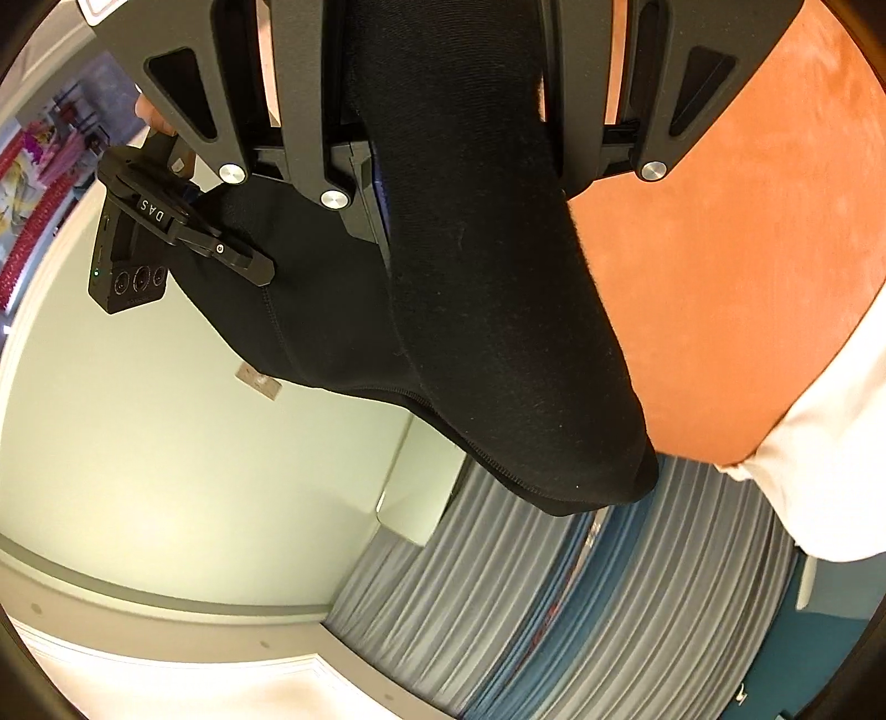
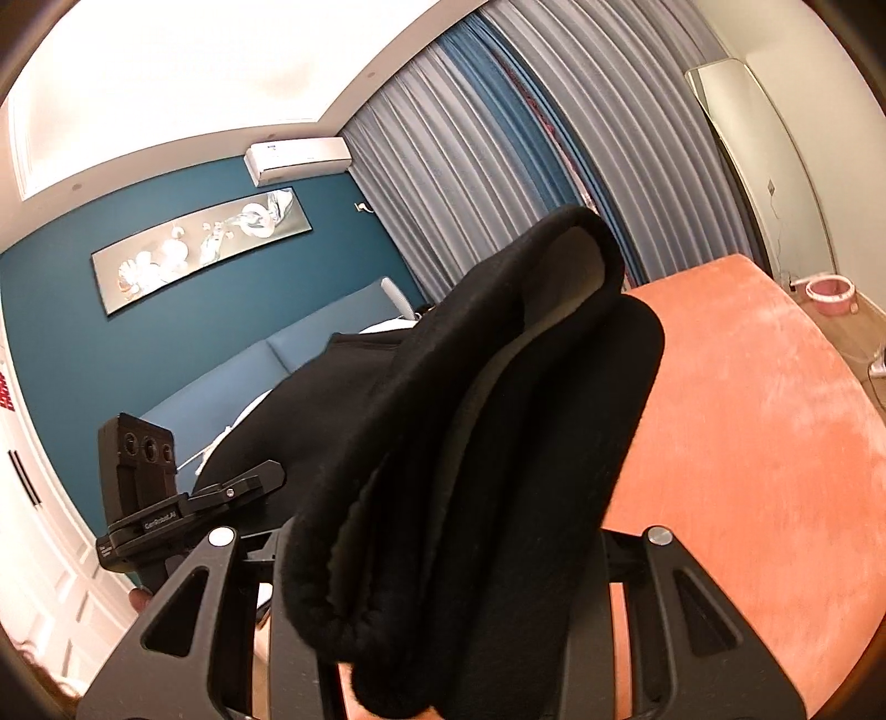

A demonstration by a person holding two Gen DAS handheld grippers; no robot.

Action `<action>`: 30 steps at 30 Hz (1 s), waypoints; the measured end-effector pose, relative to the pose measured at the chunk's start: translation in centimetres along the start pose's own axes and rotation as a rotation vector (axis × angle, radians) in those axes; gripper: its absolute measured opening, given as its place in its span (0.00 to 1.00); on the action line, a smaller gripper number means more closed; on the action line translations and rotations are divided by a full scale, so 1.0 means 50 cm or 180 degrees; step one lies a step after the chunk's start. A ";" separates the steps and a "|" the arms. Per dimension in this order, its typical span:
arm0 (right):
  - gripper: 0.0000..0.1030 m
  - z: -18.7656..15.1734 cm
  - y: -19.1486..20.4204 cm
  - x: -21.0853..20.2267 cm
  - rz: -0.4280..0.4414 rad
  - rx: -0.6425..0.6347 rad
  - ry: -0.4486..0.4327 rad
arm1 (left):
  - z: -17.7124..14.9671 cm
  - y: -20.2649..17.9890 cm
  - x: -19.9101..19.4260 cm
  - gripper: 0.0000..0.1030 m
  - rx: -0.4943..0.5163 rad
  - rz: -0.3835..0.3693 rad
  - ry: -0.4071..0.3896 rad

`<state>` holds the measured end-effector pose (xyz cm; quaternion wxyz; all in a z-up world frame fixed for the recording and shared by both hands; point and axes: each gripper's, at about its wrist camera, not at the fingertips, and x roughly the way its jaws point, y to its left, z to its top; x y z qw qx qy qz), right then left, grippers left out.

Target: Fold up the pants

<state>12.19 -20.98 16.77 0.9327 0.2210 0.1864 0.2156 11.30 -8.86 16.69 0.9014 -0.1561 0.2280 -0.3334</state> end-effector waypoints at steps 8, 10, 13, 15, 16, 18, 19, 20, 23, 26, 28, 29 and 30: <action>0.33 0.016 -0.167 0.221 -0.0075 0.0178 0.0146 | 0.027 0.158 0.193 0.25 -0.0150 0.0163 0.0099; 0.33 -0.008 -0.222 0.274 -0.0090 0.0264 0.0222 | 0.013 0.214 0.262 0.25 -0.0208 0.0208 0.0178; 0.33 -0.067 -0.334 0.370 -0.0139 0.0506 0.0396 | -0.029 0.298 0.353 0.26 -0.0287 0.0277 0.0301; 0.33 -0.116 -0.404 0.424 -0.0211 0.0638 0.0516 | -0.072 0.362 0.420 0.26 -0.0396 0.0327 0.0432; 0.33 -0.140 -0.432 0.443 -0.0242 0.0685 0.0572 | -0.099 0.397 0.452 0.26 -0.0500 0.0350 0.0517; 0.33 -0.203 -0.497 0.493 -0.0350 0.0809 0.0779 | -0.158 0.460 0.514 0.26 -0.0686 0.0427 0.0715; 0.34 -0.234 -0.524 0.517 -0.0420 0.0861 0.0908 | -0.187 0.489 0.539 0.26 -0.0751 0.0488 0.0829; 0.35 -0.277 -0.557 0.543 -0.0538 0.0930 0.1107 | -0.219 0.518 0.564 0.27 -0.0816 0.0553 0.0965; 0.54 -0.326 -0.620 0.537 -0.0375 0.1247 0.1131 | -0.302 0.588 0.587 0.63 -0.0917 0.0699 0.1027; 0.62 -0.311 -0.627 0.507 -0.0517 0.1322 0.1181 | -0.301 0.634 0.552 0.65 -0.1337 0.0466 0.0930; 0.65 -0.310 -0.621 0.436 -0.0744 0.1305 0.1066 | -0.297 0.645 0.518 0.65 -0.1423 0.0483 0.1019; 0.67 -0.305 -0.616 0.399 -0.0855 0.1286 0.0958 | -0.300 0.640 0.493 0.66 -0.1383 0.0550 0.1067; 0.67 -0.297 -0.608 0.352 -0.0983 0.1249 0.0804 | -0.299 0.634 0.456 0.68 -0.1271 0.0759 0.1102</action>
